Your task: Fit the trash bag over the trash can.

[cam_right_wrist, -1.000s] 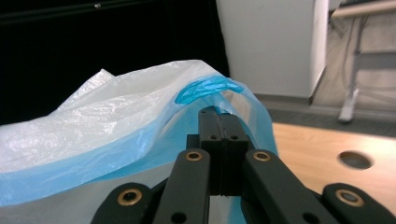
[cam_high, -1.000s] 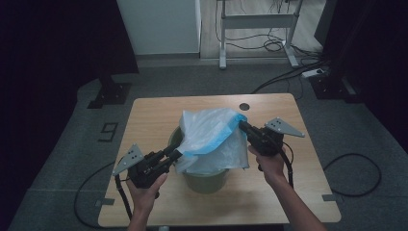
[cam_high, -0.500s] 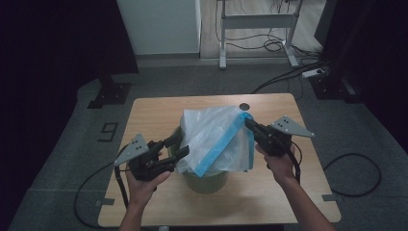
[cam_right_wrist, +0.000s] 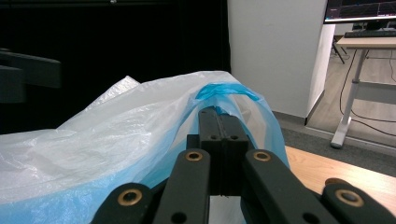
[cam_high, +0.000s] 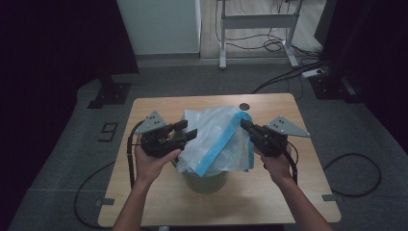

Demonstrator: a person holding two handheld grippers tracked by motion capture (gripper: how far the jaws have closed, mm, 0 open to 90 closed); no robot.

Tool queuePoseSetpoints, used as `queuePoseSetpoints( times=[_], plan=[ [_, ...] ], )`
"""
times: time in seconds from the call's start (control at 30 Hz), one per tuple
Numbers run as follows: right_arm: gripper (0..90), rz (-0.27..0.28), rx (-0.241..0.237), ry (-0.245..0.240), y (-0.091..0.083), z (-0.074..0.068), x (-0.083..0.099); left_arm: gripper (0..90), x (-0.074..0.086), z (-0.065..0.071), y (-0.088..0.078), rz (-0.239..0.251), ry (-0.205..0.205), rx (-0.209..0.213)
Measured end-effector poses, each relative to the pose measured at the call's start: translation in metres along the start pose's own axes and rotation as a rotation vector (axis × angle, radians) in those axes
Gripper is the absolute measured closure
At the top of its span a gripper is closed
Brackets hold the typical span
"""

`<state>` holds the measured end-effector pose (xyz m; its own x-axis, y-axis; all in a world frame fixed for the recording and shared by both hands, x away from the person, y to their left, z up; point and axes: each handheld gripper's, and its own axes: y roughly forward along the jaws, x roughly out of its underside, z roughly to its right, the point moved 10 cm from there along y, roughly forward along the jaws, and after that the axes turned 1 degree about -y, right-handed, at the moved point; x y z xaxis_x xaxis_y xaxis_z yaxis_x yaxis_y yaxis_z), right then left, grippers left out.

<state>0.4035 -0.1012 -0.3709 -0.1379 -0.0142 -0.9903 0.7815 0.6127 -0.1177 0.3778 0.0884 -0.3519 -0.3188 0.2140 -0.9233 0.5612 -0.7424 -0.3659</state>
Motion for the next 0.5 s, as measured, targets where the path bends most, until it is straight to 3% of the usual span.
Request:
queuePoseSetpoints(
  times=[0.37,0.5],
  plan=[
    [89.4,-0.005,-0.005,0.002,0.006,-0.003,0.000,54.2,0.001,-0.015,0.031,-0.079,0.000,0.003],
    [89.5,-0.007,-0.004,0.001,0.007,-0.003,0.000,57.9,0.003,-0.017,0.038,-0.077,0.004,-0.001]
  ],
)
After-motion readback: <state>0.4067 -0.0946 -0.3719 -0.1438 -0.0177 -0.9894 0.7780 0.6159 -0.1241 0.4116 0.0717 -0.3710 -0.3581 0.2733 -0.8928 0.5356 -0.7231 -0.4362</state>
